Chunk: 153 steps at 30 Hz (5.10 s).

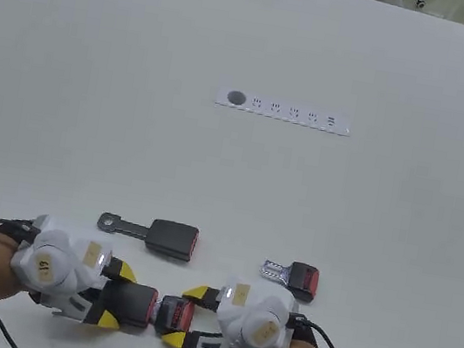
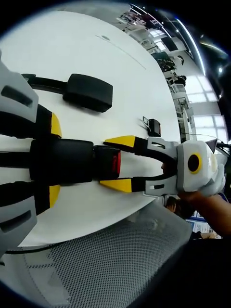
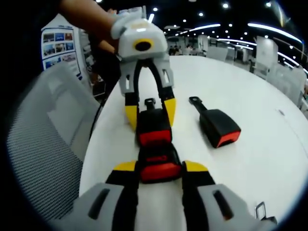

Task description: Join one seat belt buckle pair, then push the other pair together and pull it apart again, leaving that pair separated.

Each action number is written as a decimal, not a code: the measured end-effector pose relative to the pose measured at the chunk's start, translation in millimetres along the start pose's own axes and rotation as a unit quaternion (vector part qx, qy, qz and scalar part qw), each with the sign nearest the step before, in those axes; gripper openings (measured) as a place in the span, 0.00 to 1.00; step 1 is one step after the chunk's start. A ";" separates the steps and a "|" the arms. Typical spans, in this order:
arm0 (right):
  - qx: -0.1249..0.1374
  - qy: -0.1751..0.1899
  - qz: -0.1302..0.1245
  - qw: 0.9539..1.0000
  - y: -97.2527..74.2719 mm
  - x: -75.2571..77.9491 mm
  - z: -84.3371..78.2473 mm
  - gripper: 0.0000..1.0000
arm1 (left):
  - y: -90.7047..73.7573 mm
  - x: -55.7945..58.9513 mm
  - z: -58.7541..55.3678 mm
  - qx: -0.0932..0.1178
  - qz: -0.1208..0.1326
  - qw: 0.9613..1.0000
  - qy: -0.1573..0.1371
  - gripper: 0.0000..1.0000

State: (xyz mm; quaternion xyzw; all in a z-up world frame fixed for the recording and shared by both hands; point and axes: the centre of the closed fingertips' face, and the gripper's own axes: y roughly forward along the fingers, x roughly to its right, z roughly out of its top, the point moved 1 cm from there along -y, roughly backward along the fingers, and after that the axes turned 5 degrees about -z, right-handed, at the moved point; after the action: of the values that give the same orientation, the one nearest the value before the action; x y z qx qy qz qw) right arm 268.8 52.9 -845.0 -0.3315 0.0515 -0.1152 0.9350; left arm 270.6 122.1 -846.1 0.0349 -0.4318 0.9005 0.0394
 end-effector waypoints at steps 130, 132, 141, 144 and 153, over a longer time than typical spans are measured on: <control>-0.066 0.016 -0.067 0.995 -114.9 134.9 -93.2 0.39 | 6.7 -96.5 33.6 0.007 0.026 0.999 -0.027 0.46; -0.069 0.014 -0.066 0.995 -116.1 136.6 -94.3 0.37 | 6.2 -97.8 35.6 0.010 0.028 0.999 -0.031 0.42; -0.063 0.014 -0.052 0.997 -115.9 138.7 -92.7 0.36 | -2.9 -97.5 38.1 0.019 0.035 0.999 -0.037 0.37; -0.059 0.017 -0.052 0.997 -115.6 137.2 -92.5 0.36 | -5.5 -98.6 37.2 0.022 0.036 0.998 -0.037 0.37; -0.051 0.014 -0.047 0.997 -104.5 136.5 -83.3 0.36 | -5.0 -101.3 33.1 0.026 0.040 0.998 -0.041 0.36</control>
State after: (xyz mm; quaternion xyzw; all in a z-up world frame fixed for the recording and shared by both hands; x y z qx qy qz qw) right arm 367.6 -110.6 -846.2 -0.3796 0.0544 -0.1612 0.9094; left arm 372.8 95.3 -831.4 0.0562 -0.4107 0.9099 -0.0152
